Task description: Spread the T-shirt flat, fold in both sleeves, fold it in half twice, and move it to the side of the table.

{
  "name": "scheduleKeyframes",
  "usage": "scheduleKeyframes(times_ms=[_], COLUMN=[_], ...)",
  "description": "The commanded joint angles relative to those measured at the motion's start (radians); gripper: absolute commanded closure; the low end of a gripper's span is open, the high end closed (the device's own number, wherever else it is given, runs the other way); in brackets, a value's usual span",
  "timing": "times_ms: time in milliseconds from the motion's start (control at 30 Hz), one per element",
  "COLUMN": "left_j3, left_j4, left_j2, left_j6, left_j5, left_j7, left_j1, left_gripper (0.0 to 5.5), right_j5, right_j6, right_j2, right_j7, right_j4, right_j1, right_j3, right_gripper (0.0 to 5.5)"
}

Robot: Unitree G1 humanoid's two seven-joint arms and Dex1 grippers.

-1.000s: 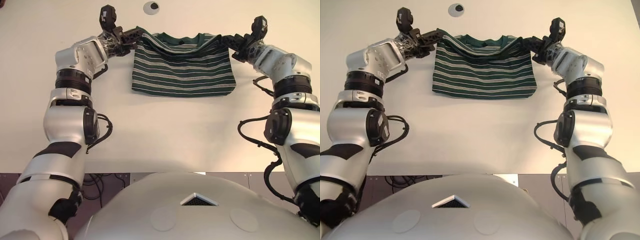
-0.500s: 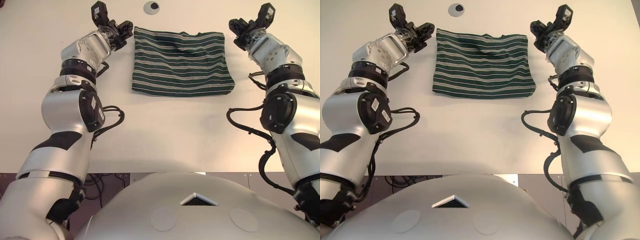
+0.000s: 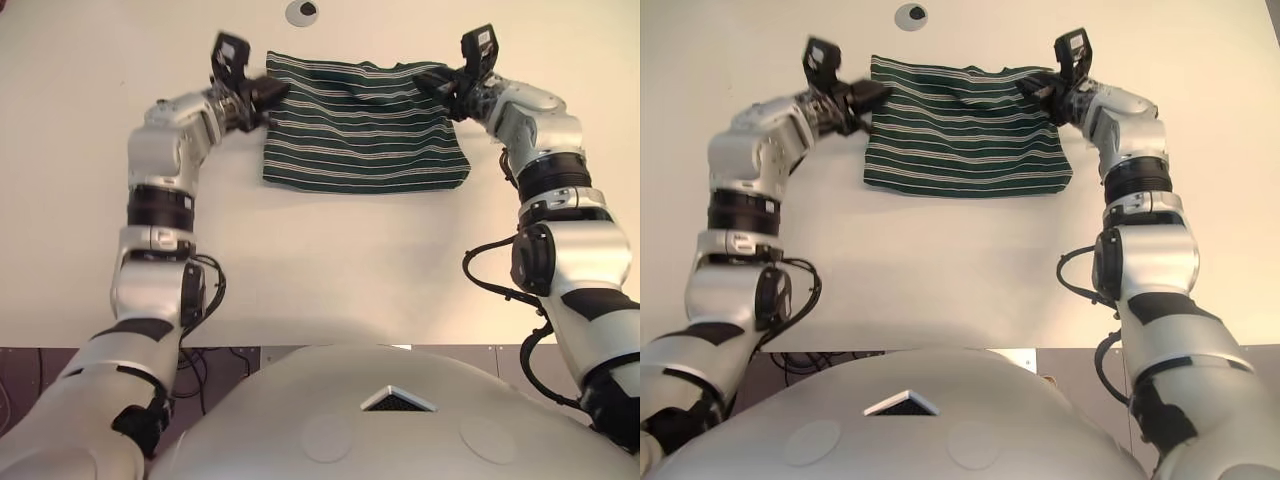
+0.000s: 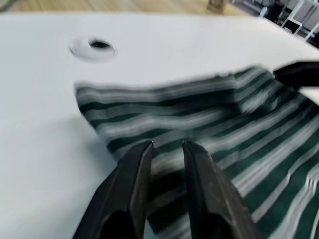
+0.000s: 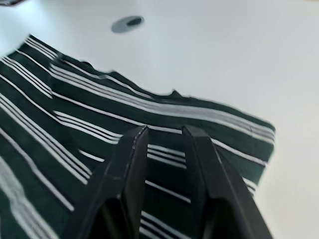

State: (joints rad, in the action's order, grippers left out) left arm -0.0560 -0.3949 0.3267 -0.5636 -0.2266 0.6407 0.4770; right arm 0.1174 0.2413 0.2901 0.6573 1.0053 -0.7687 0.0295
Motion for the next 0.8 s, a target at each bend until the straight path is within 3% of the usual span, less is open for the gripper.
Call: scheduleKeyframes(times_ms=[33, 400, 667, 800], left_j3=[-0.059, -0.103, 0.031, 0.014], left_j4=[0.116, 0.005, 0.078, 0.264], left_j2=[0.038, 0.08, 0.042, 0.071], left_j6=[-0.015, 0.121, 0.15, 0.063], left_j5=[0.059, 0.176, 0.088, 0.025], left_j7=[-0.014, -0.043, -0.089, 0.008], left_j1=[-0.083, -0.098, -0.011, -0.049], left_gripper=[4.43, 4.43, 4.43, 4.43], right_j5=[-0.051, -0.088, 0.063, 0.123], right_j6=[-0.009, -0.053, -0.113, -0.091], right_j2=[-0.052, -0.01, -0.003, 0.01], right_j7=[-0.081, -0.163, -0.104, -0.098], right_j4=[0.047, 0.154, 0.032, -0.033], right_j1=[-0.013, -0.02, -0.042, -0.05], right_j3=[-0.036, -0.021, 0.139, 0.203], right_gripper=[4.28, 4.28, 4.28, 4.28])
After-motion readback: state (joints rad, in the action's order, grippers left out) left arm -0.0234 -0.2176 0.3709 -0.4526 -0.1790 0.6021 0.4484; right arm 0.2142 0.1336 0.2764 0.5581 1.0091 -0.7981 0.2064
